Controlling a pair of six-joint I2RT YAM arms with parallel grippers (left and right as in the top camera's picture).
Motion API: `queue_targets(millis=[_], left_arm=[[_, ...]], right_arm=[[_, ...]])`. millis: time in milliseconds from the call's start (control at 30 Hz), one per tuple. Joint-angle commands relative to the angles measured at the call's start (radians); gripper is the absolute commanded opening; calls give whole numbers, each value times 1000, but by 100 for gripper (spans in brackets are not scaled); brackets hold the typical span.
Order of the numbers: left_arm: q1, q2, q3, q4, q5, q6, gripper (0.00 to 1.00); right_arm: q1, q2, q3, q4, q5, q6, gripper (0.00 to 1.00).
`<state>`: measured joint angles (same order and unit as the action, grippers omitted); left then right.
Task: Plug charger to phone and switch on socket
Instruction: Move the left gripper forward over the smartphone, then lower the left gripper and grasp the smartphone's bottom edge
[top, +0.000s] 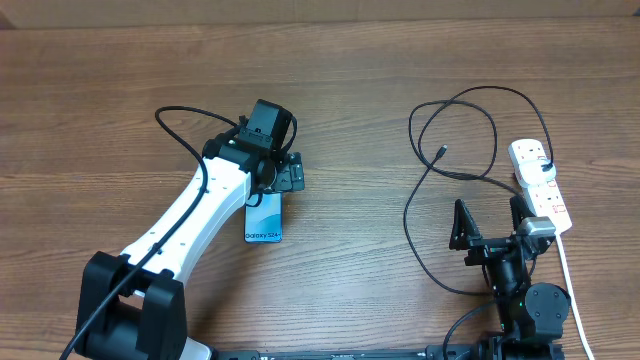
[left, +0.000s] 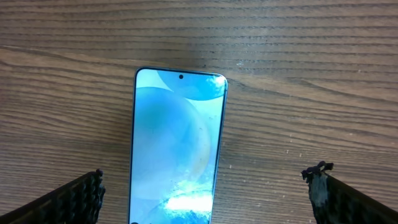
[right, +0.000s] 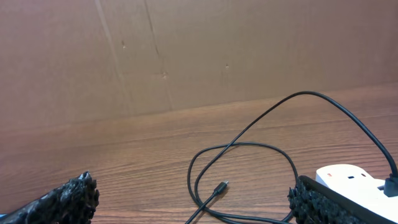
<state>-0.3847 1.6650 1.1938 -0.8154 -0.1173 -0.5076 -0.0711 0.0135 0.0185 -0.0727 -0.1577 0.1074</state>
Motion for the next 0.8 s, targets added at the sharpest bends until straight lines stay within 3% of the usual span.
queue_targets(millis=[0,267,767], left_arm=[[-1,9,23,-1,-11,-20,100],[4,24,19,-51,15,150,100],[47,124,19,-50,87,150,100]], right_arm=[[4,-11,-10,4,-1,-4,100],[4,-11,-10,4,-1,-4,100],[4,-11,-10,4,-1,-4,100]])
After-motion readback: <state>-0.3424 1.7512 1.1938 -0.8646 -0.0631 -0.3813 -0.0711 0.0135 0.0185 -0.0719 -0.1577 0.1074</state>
